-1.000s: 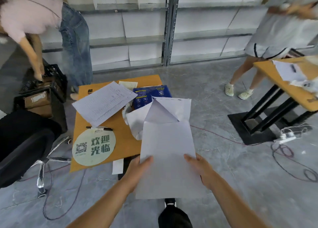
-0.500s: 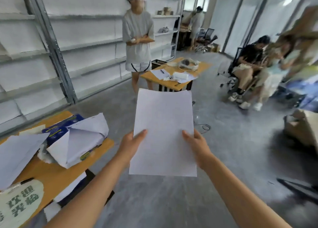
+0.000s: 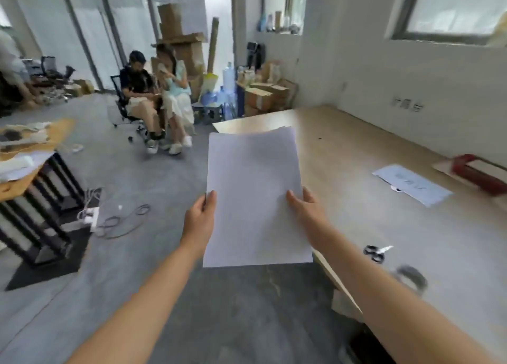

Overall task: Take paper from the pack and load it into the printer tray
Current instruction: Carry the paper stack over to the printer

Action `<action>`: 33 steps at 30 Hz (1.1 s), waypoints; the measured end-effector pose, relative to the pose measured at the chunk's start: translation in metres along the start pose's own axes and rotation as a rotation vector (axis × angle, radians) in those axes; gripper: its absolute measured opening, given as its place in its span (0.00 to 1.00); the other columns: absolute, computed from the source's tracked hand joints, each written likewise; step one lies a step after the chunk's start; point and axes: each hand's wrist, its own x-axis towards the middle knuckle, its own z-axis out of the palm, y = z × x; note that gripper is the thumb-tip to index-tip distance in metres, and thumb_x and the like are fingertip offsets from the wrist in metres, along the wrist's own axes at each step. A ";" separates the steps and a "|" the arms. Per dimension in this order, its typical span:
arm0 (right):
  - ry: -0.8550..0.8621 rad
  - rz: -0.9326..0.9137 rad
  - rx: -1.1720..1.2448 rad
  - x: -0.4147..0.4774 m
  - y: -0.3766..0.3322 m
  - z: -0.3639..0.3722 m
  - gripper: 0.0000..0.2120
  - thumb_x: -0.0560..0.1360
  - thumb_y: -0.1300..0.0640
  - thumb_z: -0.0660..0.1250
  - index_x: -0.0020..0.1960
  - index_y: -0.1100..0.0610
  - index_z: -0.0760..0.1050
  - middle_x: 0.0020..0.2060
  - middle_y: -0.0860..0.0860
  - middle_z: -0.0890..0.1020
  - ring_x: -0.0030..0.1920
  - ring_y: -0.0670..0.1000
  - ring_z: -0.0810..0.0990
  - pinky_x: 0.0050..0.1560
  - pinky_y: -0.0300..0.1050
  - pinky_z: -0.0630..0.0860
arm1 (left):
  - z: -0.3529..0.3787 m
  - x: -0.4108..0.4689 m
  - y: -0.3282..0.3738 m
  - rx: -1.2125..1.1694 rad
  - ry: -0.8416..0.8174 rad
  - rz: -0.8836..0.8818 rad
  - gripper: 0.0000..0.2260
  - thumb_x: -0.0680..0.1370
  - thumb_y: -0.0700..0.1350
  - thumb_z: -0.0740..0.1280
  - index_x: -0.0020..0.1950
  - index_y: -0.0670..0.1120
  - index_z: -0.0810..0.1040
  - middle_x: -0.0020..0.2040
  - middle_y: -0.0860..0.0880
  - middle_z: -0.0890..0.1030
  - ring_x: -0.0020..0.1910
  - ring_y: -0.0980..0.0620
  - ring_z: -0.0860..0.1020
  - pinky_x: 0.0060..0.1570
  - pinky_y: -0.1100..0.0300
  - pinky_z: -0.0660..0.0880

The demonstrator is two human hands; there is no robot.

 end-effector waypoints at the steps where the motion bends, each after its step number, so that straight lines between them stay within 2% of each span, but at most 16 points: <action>1: 0.065 -0.014 0.011 -0.011 -0.001 -0.029 0.15 0.79 0.56 0.65 0.65 0.56 0.73 0.52 0.55 0.82 0.47 0.56 0.82 0.54 0.58 0.80 | 0.026 -0.002 0.004 -0.015 -0.077 -0.003 0.16 0.81 0.52 0.60 0.34 0.50 0.68 0.29 0.55 0.67 0.27 0.59 0.66 0.29 0.61 0.65; 3: 0.217 -0.042 -0.012 -0.038 -0.004 -0.081 0.13 0.80 0.56 0.63 0.63 0.55 0.73 0.52 0.52 0.83 0.46 0.53 0.83 0.50 0.52 0.81 | 0.073 -0.009 0.010 -0.043 -0.247 0.004 0.15 0.79 0.58 0.61 0.39 0.50 0.75 0.34 0.55 0.76 0.33 0.59 0.74 0.35 0.65 0.72; 4: 0.301 -0.046 -0.027 -0.052 -0.004 -0.104 0.12 0.80 0.55 0.63 0.62 0.55 0.73 0.51 0.52 0.82 0.45 0.52 0.82 0.48 0.50 0.81 | 0.095 -0.015 0.011 -0.048 -0.338 0.003 0.18 0.76 0.63 0.61 0.40 0.50 0.76 0.38 0.52 0.77 0.37 0.56 0.75 0.40 0.60 0.73; 6: 0.457 -0.043 -0.051 -0.081 -0.002 -0.145 0.09 0.80 0.54 0.62 0.59 0.54 0.72 0.53 0.54 0.81 0.47 0.55 0.82 0.52 0.55 0.81 | 0.137 -0.032 0.019 -0.059 -0.512 0.007 0.18 0.74 0.67 0.61 0.43 0.52 0.75 0.42 0.51 0.75 0.42 0.52 0.74 0.45 0.56 0.72; 7: 0.524 -0.035 -0.052 -0.097 -0.001 -0.161 0.08 0.80 0.54 0.62 0.58 0.53 0.72 0.55 0.55 0.81 0.49 0.57 0.82 0.54 0.58 0.80 | 0.155 -0.046 0.027 -0.071 -0.590 0.013 0.16 0.76 0.63 0.60 0.45 0.52 0.75 0.42 0.51 0.77 0.42 0.52 0.75 0.44 0.60 0.73; 9: 0.648 -0.028 -0.039 -0.131 0.003 -0.189 0.06 0.80 0.53 0.61 0.56 0.51 0.71 0.55 0.55 0.81 0.49 0.58 0.82 0.54 0.58 0.80 | 0.185 -0.074 0.042 -0.097 -0.698 0.022 0.11 0.81 0.54 0.59 0.48 0.50 0.77 0.40 0.55 0.80 0.38 0.58 0.78 0.35 0.73 0.74; 10: 0.714 -0.035 -0.028 -0.150 0.005 -0.200 0.05 0.80 0.54 0.62 0.55 0.50 0.72 0.55 0.55 0.81 0.48 0.57 0.82 0.53 0.57 0.80 | 0.198 -0.089 0.048 -0.099 -0.746 0.022 0.10 0.82 0.52 0.59 0.48 0.49 0.77 0.40 0.56 0.80 0.37 0.60 0.78 0.30 0.75 0.73; 12: 0.833 -0.038 0.000 -0.186 0.010 -0.219 0.03 0.80 0.55 0.62 0.51 0.48 0.73 0.53 0.55 0.82 0.46 0.56 0.82 0.52 0.56 0.79 | 0.220 -0.118 0.055 -0.098 -0.858 -0.009 0.11 0.82 0.51 0.59 0.44 0.51 0.78 0.37 0.57 0.82 0.34 0.58 0.81 0.26 0.72 0.75; 14: 0.932 -0.002 0.029 -0.223 0.015 -0.232 0.04 0.80 0.56 0.61 0.52 0.49 0.73 0.52 0.55 0.82 0.43 0.55 0.82 0.50 0.55 0.80 | 0.239 -0.144 0.055 -0.101 -0.971 -0.034 0.12 0.82 0.51 0.59 0.42 0.53 0.78 0.36 0.56 0.83 0.32 0.58 0.82 0.28 0.66 0.78; 17: 1.080 0.048 0.010 -0.275 0.019 -0.245 0.10 0.81 0.58 0.61 0.61 0.56 0.72 0.51 0.55 0.81 0.39 0.51 0.81 0.38 0.45 0.81 | 0.260 -0.185 0.060 -0.049 -1.122 -0.035 0.13 0.82 0.50 0.59 0.51 0.43 0.79 0.42 0.48 0.83 0.34 0.54 0.81 0.30 0.64 0.79; 19: 1.162 0.055 -0.025 -0.307 0.016 -0.253 0.09 0.81 0.59 0.60 0.60 0.57 0.72 0.49 0.54 0.81 0.39 0.50 0.80 0.39 0.45 0.80 | 0.273 -0.211 0.066 -0.035 -1.191 -0.014 0.15 0.82 0.49 0.59 0.53 0.39 0.79 0.43 0.43 0.83 0.36 0.51 0.80 0.34 0.62 0.80; 22: 1.245 0.073 -0.023 -0.353 0.007 -0.267 0.10 0.80 0.57 0.60 0.60 0.57 0.71 0.49 0.54 0.81 0.44 0.54 0.81 0.49 0.55 0.80 | 0.288 -0.252 0.078 -0.053 -1.267 -0.012 0.16 0.81 0.50 0.60 0.53 0.39 0.79 0.45 0.43 0.82 0.42 0.47 0.79 0.44 0.53 0.77; 26: 1.341 0.036 -0.047 -0.413 -0.003 -0.291 0.11 0.80 0.57 0.61 0.61 0.59 0.72 0.52 0.57 0.81 0.44 0.55 0.81 0.48 0.54 0.80 | 0.304 -0.313 0.101 -0.072 -1.342 0.018 0.12 0.82 0.49 0.59 0.47 0.45 0.79 0.40 0.49 0.81 0.36 0.51 0.78 0.36 0.59 0.75; 28: 1.365 0.023 -0.042 -0.443 -0.006 -0.306 0.12 0.80 0.56 0.60 0.62 0.59 0.72 0.53 0.56 0.80 0.46 0.55 0.81 0.47 0.53 0.80 | 0.314 -0.344 0.115 -0.068 -1.372 0.037 0.12 0.82 0.50 0.59 0.48 0.45 0.79 0.40 0.50 0.81 0.36 0.51 0.78 0.36 0.59 0.76; 31: 1.387 0.005 -0.006 -0.484 -0.005 -0.331 0.12 0.81 0.55 0.59 0.63 0.56 0.71 0.51 0.53 0.80 0.48 0.54 0.80 0.42 0.48 0.78 | 0.329 -0.389 0.127 -0.054 -1.404 0.039 0.15 0.80 0.53 0.60 0.49 0.44 0.80 0.45 0.47 0.82 0.41 0.47 0.80 0.47 0.53 0.78; 33: 1.395 0.006 0.026 -0.510 0.003 -0.351 0.11 0.81 0.55 0.59 0.62 0.55 0.71 0.51 0.54 0.80 0.49 0.55 0.81 0.43 0.48 0.78 | 0.340 -0.421 0.128 -0.045 -1.421 0.028 0.15 0.80 0.54 0.60 0.51 0.45 0.81 0.48 0.48 0.83 0.45 0.46 0.81 0.53 0.49 0.78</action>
